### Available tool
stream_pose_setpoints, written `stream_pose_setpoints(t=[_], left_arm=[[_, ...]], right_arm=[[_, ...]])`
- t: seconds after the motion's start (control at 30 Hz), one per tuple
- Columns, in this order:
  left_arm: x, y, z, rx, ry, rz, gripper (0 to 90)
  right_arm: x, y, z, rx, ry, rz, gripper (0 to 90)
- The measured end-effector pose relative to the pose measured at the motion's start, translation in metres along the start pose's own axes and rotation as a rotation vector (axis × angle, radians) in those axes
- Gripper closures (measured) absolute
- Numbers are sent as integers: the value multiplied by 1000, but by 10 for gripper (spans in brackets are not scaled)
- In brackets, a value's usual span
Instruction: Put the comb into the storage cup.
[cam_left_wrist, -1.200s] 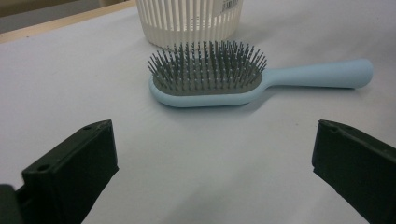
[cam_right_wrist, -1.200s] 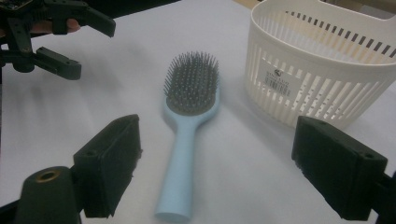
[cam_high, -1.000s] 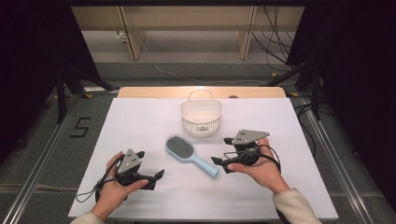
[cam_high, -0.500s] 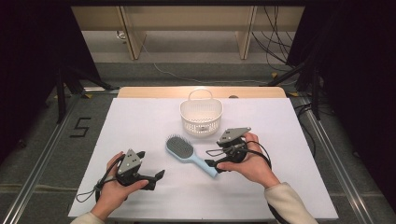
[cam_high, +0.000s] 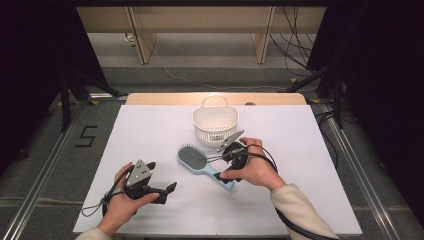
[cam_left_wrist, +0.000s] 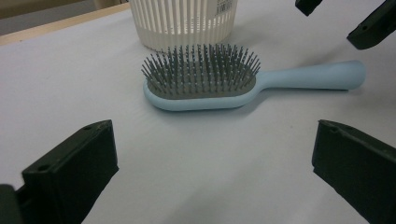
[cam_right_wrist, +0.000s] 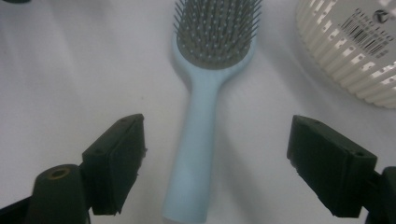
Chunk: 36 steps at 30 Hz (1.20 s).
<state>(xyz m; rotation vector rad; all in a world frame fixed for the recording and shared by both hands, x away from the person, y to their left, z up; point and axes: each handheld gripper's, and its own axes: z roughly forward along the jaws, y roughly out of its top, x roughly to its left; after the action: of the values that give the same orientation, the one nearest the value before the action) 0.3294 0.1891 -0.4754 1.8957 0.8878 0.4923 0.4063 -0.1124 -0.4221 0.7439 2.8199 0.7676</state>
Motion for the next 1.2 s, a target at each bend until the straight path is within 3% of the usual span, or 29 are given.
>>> stream_pose_setpoints(t=[0.43,0.67,1.2], left_arm=[[0,0,0,2,-4,3,0],[0,0,0,-1,-4,0,0],[0,-1,0,-2,-7,-3,0]], right_arm=[[5,26,29,174,14,-20,236],[4,39,46,228,-1,-44,264],[-1,51,70,306,-7,-20,321]])
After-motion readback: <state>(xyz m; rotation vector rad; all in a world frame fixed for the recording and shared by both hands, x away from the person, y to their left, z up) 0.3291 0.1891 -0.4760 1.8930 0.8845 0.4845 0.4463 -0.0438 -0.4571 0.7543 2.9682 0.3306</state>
